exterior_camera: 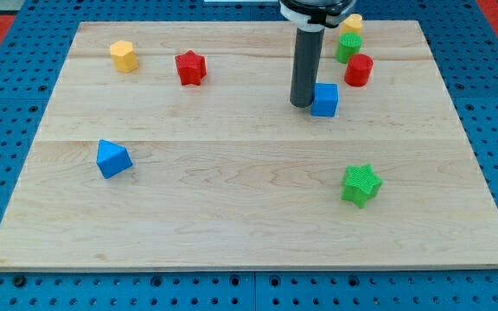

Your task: Push red star to the center of the board

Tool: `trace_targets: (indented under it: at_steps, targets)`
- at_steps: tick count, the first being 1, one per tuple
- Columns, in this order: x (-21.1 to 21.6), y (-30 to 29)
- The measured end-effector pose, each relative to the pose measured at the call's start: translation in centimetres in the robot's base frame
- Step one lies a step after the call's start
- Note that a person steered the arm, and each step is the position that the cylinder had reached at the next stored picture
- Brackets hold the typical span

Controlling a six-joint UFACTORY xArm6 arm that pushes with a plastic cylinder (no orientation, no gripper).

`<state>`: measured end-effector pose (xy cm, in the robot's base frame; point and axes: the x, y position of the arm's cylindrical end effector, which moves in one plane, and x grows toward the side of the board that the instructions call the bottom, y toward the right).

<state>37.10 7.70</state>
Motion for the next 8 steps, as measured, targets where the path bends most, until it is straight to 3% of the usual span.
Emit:
trace_targets:
  at_steps: [2,3,5,6,7,8]
  targets:
    - [0.0,4.4]
    - [-1.4,3.7]
    - [-13.4,1.4]
    - [-17.3,-3.7]
    - [-17.2,-10.5]
    - [-11.7,-12.4]
